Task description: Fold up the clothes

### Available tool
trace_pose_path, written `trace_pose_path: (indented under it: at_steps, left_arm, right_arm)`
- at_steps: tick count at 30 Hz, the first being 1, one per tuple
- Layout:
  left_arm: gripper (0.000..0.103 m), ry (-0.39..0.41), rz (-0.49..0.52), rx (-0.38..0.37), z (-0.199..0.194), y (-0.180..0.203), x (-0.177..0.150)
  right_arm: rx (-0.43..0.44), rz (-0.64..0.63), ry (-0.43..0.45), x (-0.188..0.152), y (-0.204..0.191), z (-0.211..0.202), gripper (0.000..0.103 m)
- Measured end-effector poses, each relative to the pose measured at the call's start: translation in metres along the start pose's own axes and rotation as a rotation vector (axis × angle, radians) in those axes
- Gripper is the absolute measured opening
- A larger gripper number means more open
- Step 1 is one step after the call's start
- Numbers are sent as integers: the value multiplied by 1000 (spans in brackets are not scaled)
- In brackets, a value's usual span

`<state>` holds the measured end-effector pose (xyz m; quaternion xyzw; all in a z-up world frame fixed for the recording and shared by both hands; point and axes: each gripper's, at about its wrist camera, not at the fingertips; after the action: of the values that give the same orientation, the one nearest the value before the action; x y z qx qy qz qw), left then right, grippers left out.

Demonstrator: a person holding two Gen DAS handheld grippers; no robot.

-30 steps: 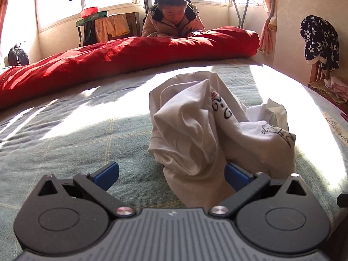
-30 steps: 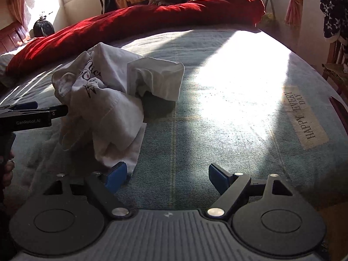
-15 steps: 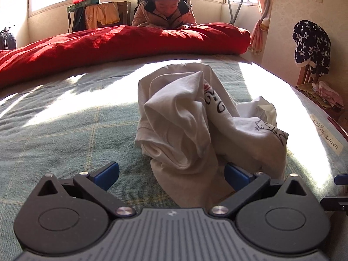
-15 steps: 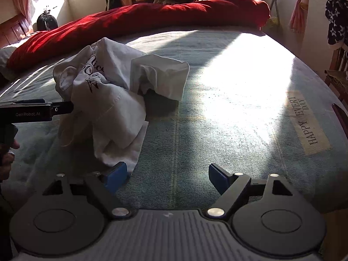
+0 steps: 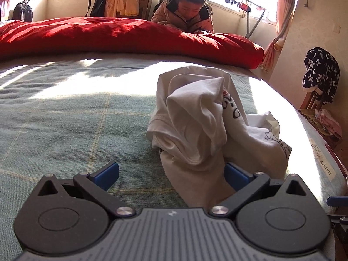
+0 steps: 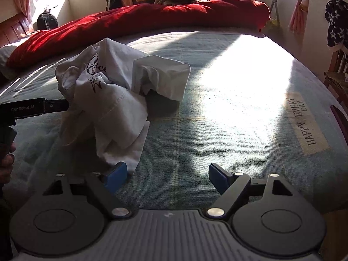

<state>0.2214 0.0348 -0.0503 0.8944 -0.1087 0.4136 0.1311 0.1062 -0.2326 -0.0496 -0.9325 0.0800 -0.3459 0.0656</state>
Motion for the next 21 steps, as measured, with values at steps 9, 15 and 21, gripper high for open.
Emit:
trace_pose_path:
  at_steps: [9, 15, 21]
  left_arm:
    - [49, 22, 41, 27, -10, 0, 7]
    - [45, 0, 103, 7, -5, 8, 8]
    - [45, -9, 134, -74, -4, 15, 5]
  right_arm:
    - [4, -17, 10, -1, -5, -4, 85]
    - [-1, -21, 10, 0, -5, -3, 85]
    - [-8, -23, 0, 1, -6, 1, 85]
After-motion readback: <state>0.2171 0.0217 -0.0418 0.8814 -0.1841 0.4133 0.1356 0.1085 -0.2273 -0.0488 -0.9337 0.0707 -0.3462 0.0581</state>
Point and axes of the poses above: each gripper's, at about its wrist camera, not at the fingertips, and z roughly the way its jaws point, y to its right, x to its top, and after that the axes turned 6 degrees about z, right-handed
